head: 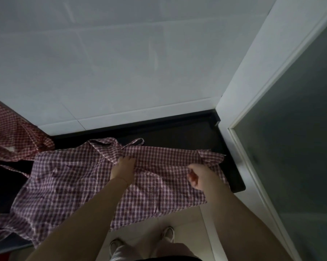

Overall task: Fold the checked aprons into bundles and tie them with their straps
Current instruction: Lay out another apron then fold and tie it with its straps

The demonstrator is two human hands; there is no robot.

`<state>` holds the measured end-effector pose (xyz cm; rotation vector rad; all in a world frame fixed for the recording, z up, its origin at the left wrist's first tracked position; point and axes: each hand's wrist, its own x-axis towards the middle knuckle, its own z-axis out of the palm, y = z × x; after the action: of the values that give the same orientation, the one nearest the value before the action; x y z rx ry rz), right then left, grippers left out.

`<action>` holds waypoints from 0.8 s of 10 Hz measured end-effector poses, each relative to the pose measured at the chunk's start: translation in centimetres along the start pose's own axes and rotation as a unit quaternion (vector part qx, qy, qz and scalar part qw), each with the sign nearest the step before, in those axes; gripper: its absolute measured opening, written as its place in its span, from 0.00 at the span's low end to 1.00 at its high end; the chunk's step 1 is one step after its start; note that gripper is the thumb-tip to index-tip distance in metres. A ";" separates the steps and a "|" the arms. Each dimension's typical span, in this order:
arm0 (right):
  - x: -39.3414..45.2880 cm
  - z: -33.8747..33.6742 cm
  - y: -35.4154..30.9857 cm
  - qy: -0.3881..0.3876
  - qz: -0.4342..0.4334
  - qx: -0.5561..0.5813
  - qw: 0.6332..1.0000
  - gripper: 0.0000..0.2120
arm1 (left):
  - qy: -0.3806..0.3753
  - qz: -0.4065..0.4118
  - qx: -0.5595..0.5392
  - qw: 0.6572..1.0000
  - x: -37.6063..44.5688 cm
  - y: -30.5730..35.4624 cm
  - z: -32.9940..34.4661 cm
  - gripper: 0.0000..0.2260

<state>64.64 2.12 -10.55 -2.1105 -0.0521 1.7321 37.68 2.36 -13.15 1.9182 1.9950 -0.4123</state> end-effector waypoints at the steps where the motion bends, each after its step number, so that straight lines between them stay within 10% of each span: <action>1: -1.5 1.0 -1.1 -0.053 0.010 0.012 0.998 0.09 | 0.029 -0.047 0.094 0.994 -0.1 -1.3 -0.6 0.13; 3: -7.7 3.3 -9.6 -0.137 -0.129 0.130 0.974 0.09 | 0.023 -0.142 -0.124 0.982 0.2 -3.2 -6.0 0.14; 4: -12.4 4.4 -13.2 -0.169 -0.158 0.118 0.966 0.07 | 0.016 -0.242 -0.590 0.771 1.0 -2.7 -10.1 0.17; 5: -17.5 5.0 -16.2 -0.200 -0.183 0.155 0.950 0.15 | -0.040 -0.173 -0.846 0.502 -1.0 -2.5 -17.2 0.18; 6: -22.0 5.4 -18.9 -0.262 -0.250 0.225 0.905 0.17 | 0.016 -0.079 -0.940 0.331 -2.2 -3.7 -23.6 0.10; 7: -24.6 5.5 -20.1 -0.345 -0.360 0.302 0.812 0.16 | 0.103 0.076 -0.963 0.237 -4.5 -4.3 -27.7 0.10; 8: -23.7 5.6 -17.8 -0.344 -0.359 0.338 0.799 0.16 | 0.094 0.079 -0.962 0.242 -5.7 -3.9 -25.9 0.14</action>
<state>57.95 13.33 16.64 -0.7207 -0.3354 1.5745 32.83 8.37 12.54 0.1550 0.6229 1.6396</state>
